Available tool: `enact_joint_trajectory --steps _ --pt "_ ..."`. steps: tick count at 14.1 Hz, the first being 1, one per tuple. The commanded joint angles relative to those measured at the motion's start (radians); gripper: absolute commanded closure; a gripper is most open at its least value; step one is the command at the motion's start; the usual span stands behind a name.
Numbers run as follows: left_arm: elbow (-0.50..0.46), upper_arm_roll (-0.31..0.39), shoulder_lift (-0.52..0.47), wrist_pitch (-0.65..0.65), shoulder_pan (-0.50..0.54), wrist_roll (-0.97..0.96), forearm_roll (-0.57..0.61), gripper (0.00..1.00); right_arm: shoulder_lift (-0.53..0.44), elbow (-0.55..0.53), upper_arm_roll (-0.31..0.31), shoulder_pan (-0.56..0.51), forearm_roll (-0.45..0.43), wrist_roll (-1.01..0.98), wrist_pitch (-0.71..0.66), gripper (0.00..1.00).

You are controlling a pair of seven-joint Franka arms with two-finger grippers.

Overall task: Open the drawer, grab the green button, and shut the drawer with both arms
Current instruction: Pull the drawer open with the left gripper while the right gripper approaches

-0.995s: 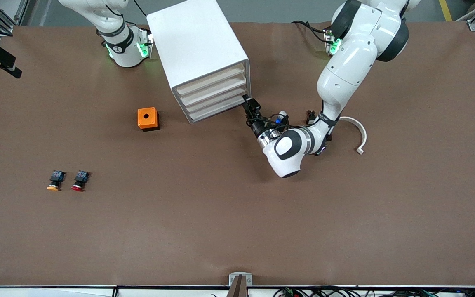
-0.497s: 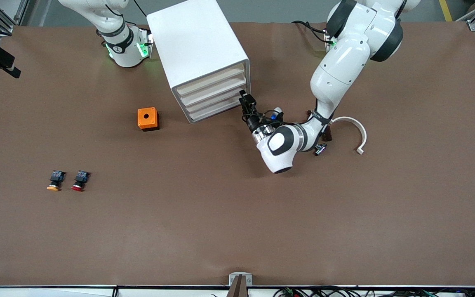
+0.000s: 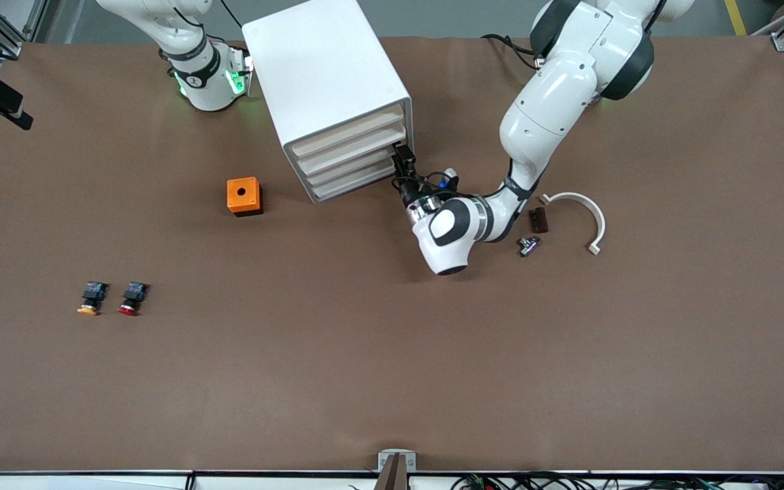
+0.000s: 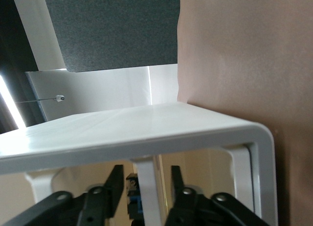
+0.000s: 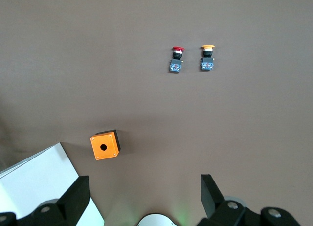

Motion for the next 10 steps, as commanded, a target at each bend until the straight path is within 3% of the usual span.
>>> enact_joint_trajectory --steps 1,6,9,10 --pt "-0.004 0.004 0.004 -0.024 -0.004 -0.015 0.0 0.64 0.026 0.028 0.002 -0.027 -0.01 -0.01 -0.008 0.0" --pt "-0.01 0.002 0.004 -0.076 -0.026 -0.015 0.0 0.84 0.121 0.035 0.005 -0.03 -0.008 -0.013 -0.006 0.0" --pt "-0.01 0.002 0.005 -0.078 -0.026 -0.01 0.0 0.99 0.291 0.077 0.005 -0.028 -0.023 -0.023 0.005 0.0" --pt "-0.01 0.002 0.005 -0.077 -0.026 -0.009 0.0 1.0 0.296 0.08 0.005 -0.026 -0.032 -0.039 0.012 0.0"
